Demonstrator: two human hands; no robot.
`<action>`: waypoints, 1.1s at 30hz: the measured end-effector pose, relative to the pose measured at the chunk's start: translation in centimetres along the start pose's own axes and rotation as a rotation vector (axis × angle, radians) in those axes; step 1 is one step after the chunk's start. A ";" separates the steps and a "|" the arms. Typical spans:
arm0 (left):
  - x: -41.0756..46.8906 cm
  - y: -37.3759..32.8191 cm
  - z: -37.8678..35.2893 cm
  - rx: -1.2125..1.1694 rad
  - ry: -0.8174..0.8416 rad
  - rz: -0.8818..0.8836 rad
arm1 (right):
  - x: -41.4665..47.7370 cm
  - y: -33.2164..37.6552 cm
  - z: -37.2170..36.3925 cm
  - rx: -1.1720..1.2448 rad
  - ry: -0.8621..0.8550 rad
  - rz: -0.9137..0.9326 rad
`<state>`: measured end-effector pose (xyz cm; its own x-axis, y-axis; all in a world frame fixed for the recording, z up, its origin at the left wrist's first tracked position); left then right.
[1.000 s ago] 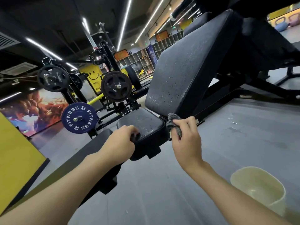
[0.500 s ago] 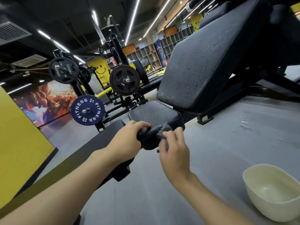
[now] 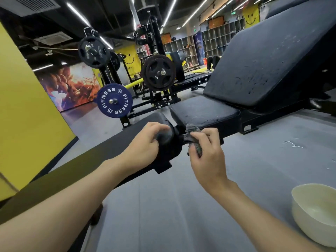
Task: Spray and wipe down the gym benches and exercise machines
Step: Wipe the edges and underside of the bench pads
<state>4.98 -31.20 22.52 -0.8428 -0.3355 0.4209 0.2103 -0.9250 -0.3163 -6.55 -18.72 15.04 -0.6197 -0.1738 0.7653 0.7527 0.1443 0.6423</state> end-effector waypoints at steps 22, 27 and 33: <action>-13.0 10.1 6.1 0.192 -0.026 -0.046 | -9.9 8.2 -10.7 -0.267 -0.041 0.155; -16.6 7.7 5.8 0.380 -0.122 -0.246 | -11.5 10.4 -13.5 -0.190 0.247 0.174; -18.0 7.7 1.7 0.016 -0.121 -0.185 | -12.7 11.3 -12.9 0.353 0.751 -0.640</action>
<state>22.63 -32.62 13.96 -0.8023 -0.1783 0.5697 0.0666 -0.9751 -0.2113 12.64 -27.43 12.04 -0.4915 -0.8606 0.1333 0.1505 0.0668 0.9863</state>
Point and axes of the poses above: each hand's wrist, its own x-axis towards the middle knuckle, its own z-axis out of the back of the hand, y = z × x, the point moved 6 cm from there along x, towards the middle knuckle, and after that the axes turned 10 degrees about -z, right-handed, at the moved point
